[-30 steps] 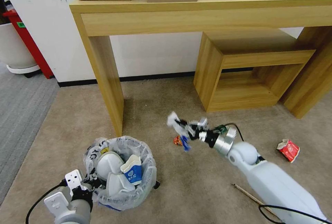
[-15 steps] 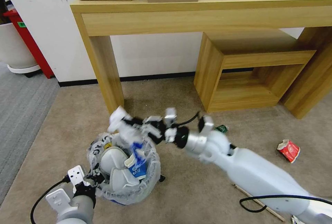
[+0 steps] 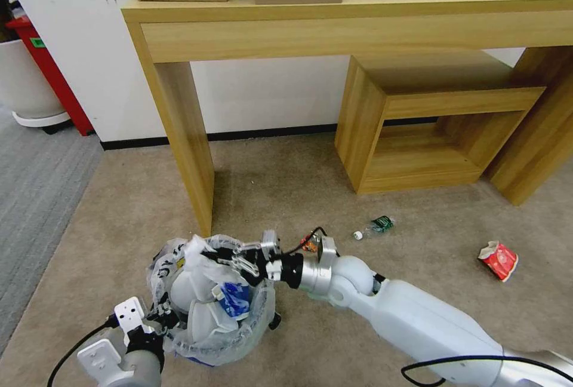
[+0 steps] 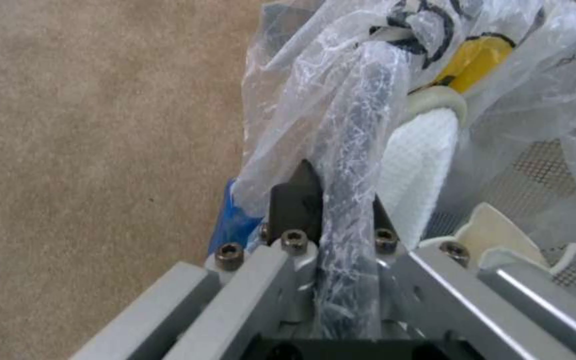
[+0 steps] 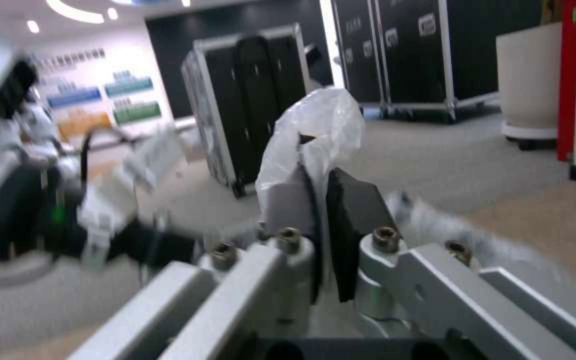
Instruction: Pick up the trash bin and place the garbage on the floor into it.
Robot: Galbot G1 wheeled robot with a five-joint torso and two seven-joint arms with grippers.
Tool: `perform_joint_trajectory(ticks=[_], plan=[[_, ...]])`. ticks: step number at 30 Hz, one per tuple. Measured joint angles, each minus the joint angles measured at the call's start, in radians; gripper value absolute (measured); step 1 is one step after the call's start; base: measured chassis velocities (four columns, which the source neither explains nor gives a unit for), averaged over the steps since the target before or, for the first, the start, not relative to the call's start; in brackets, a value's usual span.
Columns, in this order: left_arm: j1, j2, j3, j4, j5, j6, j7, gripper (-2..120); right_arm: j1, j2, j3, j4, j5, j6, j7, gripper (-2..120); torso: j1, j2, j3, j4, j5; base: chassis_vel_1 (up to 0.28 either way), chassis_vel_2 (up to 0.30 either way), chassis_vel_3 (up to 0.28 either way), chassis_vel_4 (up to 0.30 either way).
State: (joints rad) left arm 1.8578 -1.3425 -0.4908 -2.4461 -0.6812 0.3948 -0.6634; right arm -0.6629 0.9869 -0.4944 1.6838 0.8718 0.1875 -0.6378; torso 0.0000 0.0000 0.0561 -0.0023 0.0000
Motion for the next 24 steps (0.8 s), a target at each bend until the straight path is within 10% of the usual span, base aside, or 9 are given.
perform_joint_trajectory(ticks=[24], plan=[[0.002, 0.002, 0.026, 0.019, 0.022, 0.003, -0.002, 0, -0.042, -0.024, 0.07, 0.018, -0.044, 0.005, 0.008, 96, 0.0, 0.0, 0.0, 0.0001, 0.0001, 0.0, 0.0, 0.0, 0.0]])
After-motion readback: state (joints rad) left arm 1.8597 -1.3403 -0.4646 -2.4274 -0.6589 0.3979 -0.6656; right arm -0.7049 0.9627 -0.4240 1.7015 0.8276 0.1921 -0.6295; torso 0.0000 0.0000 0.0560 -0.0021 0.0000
